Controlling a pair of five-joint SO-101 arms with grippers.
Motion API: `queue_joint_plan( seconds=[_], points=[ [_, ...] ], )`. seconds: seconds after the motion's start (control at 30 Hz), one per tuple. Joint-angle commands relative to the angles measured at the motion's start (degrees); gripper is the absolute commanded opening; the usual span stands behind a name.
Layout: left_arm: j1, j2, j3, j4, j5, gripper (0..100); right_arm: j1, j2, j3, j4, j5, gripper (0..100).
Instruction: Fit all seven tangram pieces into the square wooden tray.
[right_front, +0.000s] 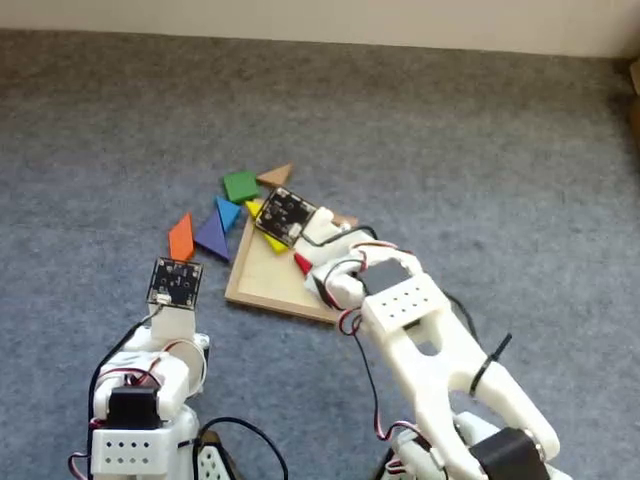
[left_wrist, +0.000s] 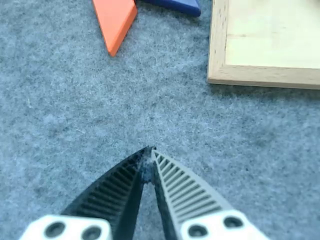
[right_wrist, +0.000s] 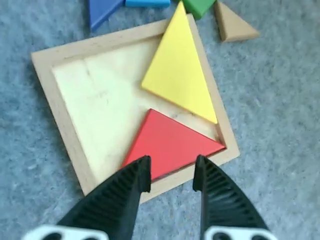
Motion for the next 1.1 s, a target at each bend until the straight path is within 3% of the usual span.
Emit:
queue_joint_plan(
  seconds=[0.0,0.17,0.3,0.6,1.07],
  points=[
    [-0.57,0.13,1.19,0.18,0.18,1,-0.92,-0.4,-4.7,-1.19,-2.02,13.5],
    [-0.57,0.13,1.19,0.18,0.18,1,-1.98,0.31,-9.89,-1.36,-13.01,13.4],
    [-0.57,0.13,1.19,0.18,0.18,1,-5.85,5.32,-13.14,-1.45,-17.67,13.3],
    [-0.57,0.13,1.19,0.18,0.18,1,-6.81,31.08,-33.01,-1.45,-18.46,1.6],
    [-0.57,0.13,1.19,0.18,0.18,1,-1.36,42.24,-37.93,-6.81,-23.74,1.3]
  ],
)
